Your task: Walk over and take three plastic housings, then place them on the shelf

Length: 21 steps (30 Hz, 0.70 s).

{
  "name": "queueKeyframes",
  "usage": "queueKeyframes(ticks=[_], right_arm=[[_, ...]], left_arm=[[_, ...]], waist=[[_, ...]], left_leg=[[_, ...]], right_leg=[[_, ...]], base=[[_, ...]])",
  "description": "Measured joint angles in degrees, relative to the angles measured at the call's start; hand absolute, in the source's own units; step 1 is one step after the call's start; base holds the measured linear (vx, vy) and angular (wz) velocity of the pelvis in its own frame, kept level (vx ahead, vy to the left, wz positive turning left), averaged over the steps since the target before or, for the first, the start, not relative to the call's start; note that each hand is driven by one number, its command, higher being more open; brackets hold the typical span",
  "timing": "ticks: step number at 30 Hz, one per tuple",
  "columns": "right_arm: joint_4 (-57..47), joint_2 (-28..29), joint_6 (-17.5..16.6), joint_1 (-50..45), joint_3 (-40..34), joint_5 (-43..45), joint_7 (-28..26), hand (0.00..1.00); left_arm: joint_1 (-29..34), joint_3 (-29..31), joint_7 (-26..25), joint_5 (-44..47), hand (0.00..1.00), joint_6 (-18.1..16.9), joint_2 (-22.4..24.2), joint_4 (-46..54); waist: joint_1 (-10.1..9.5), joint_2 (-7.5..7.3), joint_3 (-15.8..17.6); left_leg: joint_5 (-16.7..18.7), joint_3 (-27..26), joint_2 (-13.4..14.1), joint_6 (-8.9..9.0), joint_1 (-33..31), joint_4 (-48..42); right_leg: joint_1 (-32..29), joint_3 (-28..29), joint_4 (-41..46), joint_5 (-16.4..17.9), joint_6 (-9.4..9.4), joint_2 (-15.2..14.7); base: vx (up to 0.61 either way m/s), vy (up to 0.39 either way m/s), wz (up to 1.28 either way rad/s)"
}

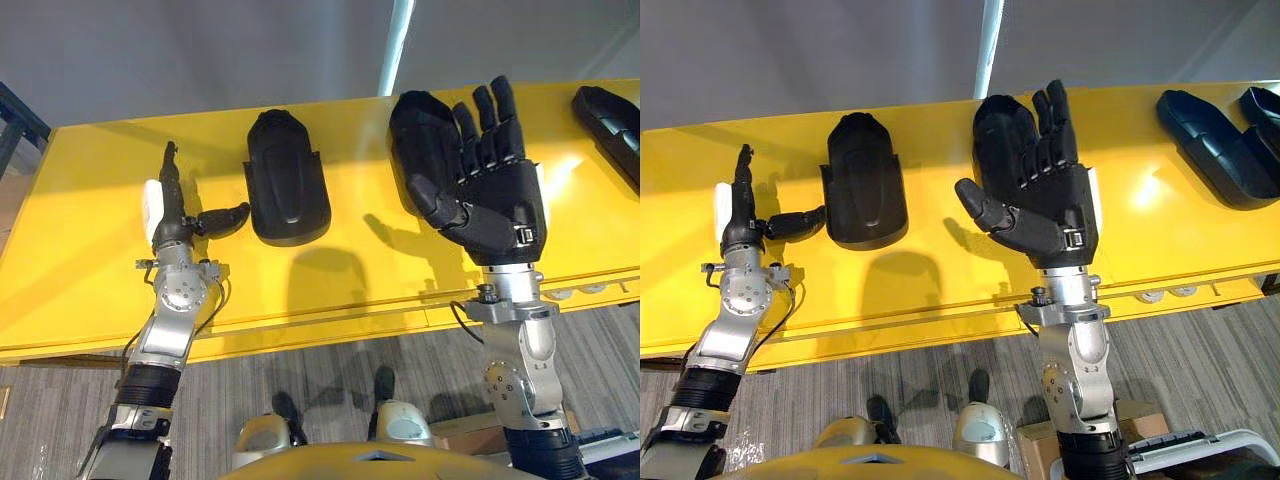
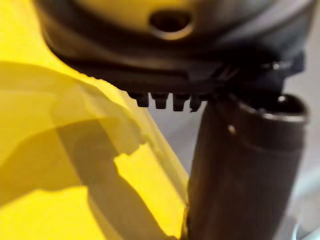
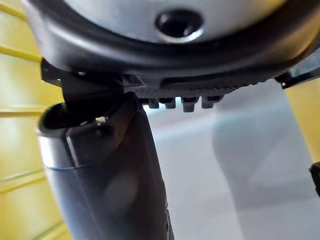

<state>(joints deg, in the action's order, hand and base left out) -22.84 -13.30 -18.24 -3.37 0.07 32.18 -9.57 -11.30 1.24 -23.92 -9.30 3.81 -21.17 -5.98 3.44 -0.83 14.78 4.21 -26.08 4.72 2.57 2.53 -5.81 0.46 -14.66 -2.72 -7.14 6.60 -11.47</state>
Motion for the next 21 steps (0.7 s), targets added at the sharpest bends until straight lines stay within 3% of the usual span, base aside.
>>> queueKeyframes(ticks=[7, 10, 13, 16, 21], right_arm=[[-0.6, 0.2, -0.2, -0.2, 0.1, -0.3, -0.4, 1.00], [-0.6, 0.6, -0.2, -0.3, 0.4, -0.3, -0.4, 1.00], [-0.7, 2.2, -0.2, -0.9, 0.7, -1.1, -0.2, 1.00], [-0.7, 2.6, -0.2, -2.6, 0.8, -2.6, -0.2, 1.00], [-0.7, 2.5, -0.2, -3.4, 0.8, -2.6, -1.1, 1.00]], left_arm=[[4.4, 1.5, -2.1, -0.1, 1.00, -0.7, 3.1, 12.9], [7.7, 1.6, -2.2, 0.0, 1.00, -3.1, 3.9, 20.1], [12.1, 2.0, -0.5, 2.9, 1.00, -8.0, 6.3, 28.7], [16.4, 2.0, 8.5, 8.6, 1.00, -12.9, 7.3, 35.0], [23.5, 2.8, 24.6, 16.9, 1.00, -14.6, 7.3, 36.3]], waist=[[-0.48, 0.33, 0.8], [-0.37, 0.45, 0.9], [-0.55, 0.48, 0.9], [-1.71, 0.91, 0.7], [-1.94, 1.36, 0.4]], left_leg=[[0.0, 1.2, -0.2, -0.03, -0.2, -0.1], [0.0, 1.9, -0.2, -0.03, -0.2, -0.1], [0.0, 2.7, -0.2, -0.02, -0.1, 0.0], [0.0, 3.5, -0.3, -0.06, 0.0, 0.0], [-0.5, 4.2, -0.5, -0.19, 0.2, 0.4]], right_leg=[[0.6, -1.2, -0.1, 0.1, -0.09, -0.2], [1.3, -2.0, -0.3, 0.2, -0.11, -0.2], [1.9, -2.7, -0.4, 0.3, -0.27, -0.2], [2.5, -3.3, -0.5, 0.5, -0.27, -0.3], [3.1, -4.1, -0.5, 0.6, -0.39, -0.4]], base=[[-0.03, -0.014, 0.09], [-0.02, -0.017, 0.13], [-0.02, -0.013, 0.13], [-0.03, -0.008, 0.11], [-0.04, -0.005, 0.09]])
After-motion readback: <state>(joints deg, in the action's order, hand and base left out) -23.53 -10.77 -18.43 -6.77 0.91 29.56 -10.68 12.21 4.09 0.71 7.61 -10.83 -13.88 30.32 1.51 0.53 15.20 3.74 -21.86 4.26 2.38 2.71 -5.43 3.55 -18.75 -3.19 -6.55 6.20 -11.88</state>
